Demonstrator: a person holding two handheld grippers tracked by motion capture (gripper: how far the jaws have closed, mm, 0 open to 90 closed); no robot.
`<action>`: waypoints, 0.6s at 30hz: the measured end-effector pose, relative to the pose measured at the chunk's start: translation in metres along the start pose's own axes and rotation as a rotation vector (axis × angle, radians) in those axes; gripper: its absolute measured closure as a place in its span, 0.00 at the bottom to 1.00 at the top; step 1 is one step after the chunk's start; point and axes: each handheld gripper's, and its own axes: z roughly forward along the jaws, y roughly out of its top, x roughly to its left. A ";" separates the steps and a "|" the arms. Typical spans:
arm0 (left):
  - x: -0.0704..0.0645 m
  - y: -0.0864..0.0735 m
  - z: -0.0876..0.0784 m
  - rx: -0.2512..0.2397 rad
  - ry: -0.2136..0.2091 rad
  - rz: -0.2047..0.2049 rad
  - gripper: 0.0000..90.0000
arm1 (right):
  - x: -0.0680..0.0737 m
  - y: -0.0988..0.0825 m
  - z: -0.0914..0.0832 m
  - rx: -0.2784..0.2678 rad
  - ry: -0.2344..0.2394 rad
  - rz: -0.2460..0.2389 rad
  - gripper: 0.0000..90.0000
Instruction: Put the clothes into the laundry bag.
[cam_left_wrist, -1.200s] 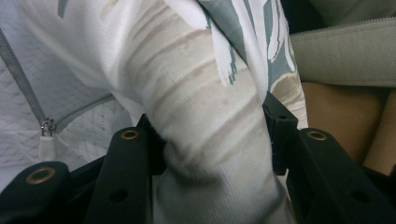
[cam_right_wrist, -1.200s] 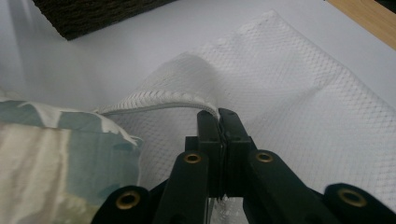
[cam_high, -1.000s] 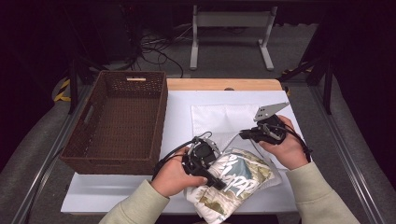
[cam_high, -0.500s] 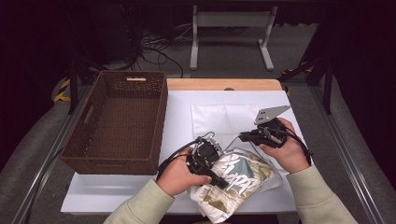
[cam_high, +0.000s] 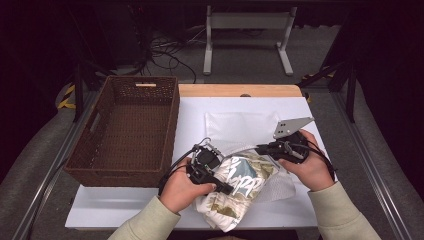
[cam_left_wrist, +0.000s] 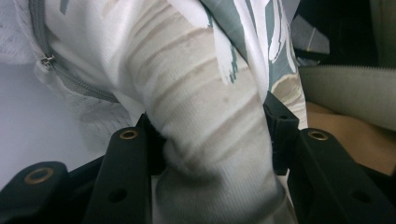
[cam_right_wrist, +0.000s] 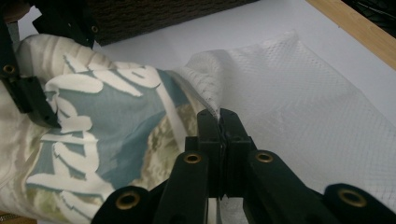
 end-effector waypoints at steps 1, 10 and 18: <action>0.002 -0.001 -0.002 -0.014 0.002 -0.008 0.62 | 0.000 0.000 0.000 0.000 0.001 -0.003 0.99; 0.002 0.001 0.001 -0.036 0.028 -0.038 0.62 | 0.007 0.005 0.003 -0.005 0.012 -0.023 0.99; -0.004 0.014 0.012 -0.040 0.057 -0.013 0.62 | 0.011 0.009 0.006 -0.005 0.020 -0.040 0.99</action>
